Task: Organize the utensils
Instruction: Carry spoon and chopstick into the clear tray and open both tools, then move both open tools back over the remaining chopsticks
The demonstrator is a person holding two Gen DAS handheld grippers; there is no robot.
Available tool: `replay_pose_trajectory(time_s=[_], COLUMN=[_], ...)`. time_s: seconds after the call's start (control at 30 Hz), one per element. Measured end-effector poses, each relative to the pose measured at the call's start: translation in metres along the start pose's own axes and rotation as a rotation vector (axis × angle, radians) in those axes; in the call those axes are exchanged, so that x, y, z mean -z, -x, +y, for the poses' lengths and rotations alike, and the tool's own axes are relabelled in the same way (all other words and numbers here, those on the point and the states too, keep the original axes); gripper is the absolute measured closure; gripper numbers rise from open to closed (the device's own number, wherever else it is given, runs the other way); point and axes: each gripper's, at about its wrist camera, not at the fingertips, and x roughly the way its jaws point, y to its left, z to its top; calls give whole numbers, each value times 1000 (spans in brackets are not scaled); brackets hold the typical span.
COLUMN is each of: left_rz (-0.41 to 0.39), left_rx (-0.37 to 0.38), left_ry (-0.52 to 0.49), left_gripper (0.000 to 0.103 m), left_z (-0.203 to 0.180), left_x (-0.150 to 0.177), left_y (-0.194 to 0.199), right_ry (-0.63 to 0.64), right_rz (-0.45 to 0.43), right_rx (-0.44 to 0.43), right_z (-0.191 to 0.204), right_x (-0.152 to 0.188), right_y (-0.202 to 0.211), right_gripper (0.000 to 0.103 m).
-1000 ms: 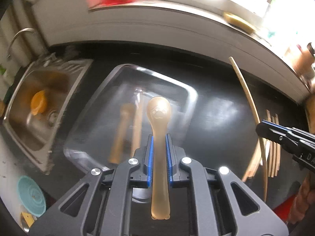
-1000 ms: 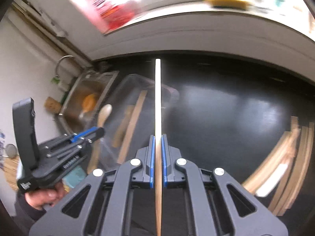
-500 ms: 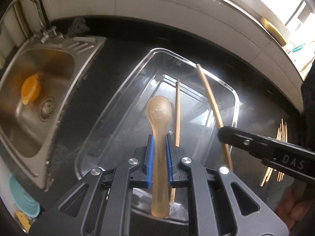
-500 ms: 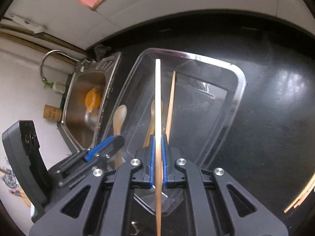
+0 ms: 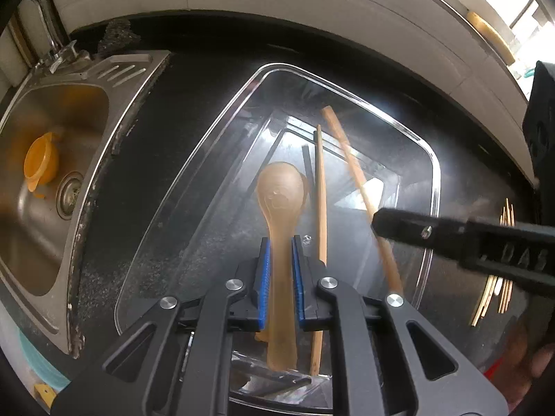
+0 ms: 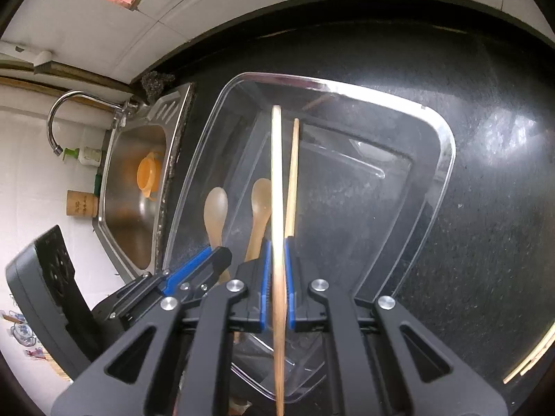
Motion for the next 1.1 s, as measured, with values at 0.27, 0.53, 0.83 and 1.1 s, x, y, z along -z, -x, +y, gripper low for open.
replay_pose_trajectory(time_s=[0.27,0.53,0.83,1.1], left_rz=[-91,-120,-176,-187], left_rx=[-18,-28,-7,20], left_ry=[19,41,-93,-388], left_gripper=[6,6,6,6], left_z=[5,-12,-116,-259], left_x=[6,18,35,81], left_y=[36,52,58,18], right_ry=[2,-5,-56,-57], right_rz=[-150,-183,-260,-404], right_rx=[-52,-84,-57,200], right_z=[-15,-43,-143,-277], right_x=[-11,10,58,128], right_y=[59,91,163,250], right_gripper=[17,17,17,17])
